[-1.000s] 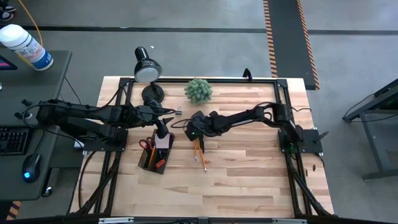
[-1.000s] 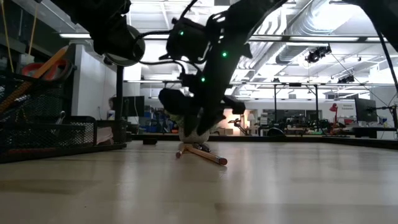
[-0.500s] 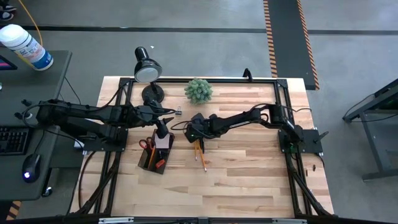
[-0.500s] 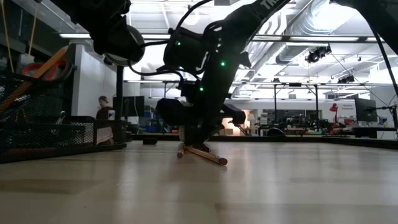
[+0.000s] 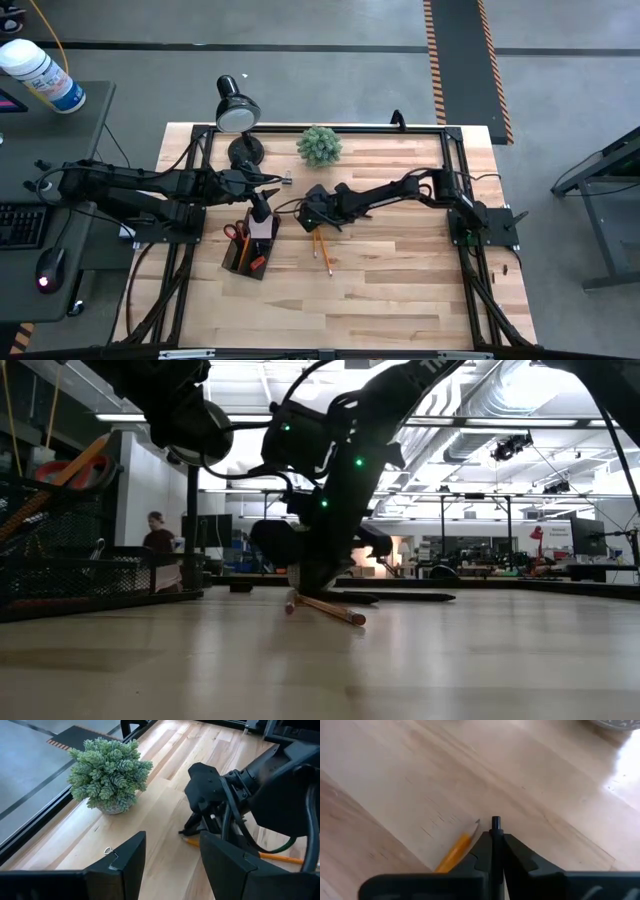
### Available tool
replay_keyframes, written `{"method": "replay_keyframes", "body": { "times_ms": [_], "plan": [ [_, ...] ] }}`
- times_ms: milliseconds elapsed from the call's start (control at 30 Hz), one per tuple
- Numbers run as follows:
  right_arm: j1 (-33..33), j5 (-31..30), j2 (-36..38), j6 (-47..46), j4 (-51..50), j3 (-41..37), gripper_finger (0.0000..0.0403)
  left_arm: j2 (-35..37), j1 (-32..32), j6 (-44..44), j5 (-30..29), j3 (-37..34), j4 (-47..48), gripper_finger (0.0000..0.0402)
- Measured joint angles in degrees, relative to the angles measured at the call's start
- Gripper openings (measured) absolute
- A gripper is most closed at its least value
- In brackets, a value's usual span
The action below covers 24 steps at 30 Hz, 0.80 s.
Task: Pick and place office supplies into organizer
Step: Put the left black pen into the desk organizer
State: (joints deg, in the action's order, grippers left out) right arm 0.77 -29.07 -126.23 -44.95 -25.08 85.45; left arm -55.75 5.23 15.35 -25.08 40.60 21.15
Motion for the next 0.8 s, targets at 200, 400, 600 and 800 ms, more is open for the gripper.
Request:
{"method": "replay_keyframes", "body": {
  "times_ms": [200, 400, 600, 800],
  "plan": [
    [2.25, -1.59, 0.24, 2.07, -4.99, 3.29, 0.0015, 0.00, 0.00, -0.08, -0.02, 0.00, 0.03, 0.0172],
    [6.18, -9.35, 0.48, 5.69, -14.63, 10.28, 0.0015, 0.02, 0.00, -0.09, -0.02, 0.00, 0.44, 0.0172],
    [11.05, -16.44, 0.80, 8.80, -22.44, 15.03, 0.0015, 0.04, 0.00, -0.09, -0.57, 0.00, 1.53, 0.0172],
    [14.78, -20.44, 3.22, 16.10, -15.48, 15.93, 0.0015, 0.04, 0.00, -0.07, -1.18, 0.00, 1.92, 0.0172]
  ]
}}
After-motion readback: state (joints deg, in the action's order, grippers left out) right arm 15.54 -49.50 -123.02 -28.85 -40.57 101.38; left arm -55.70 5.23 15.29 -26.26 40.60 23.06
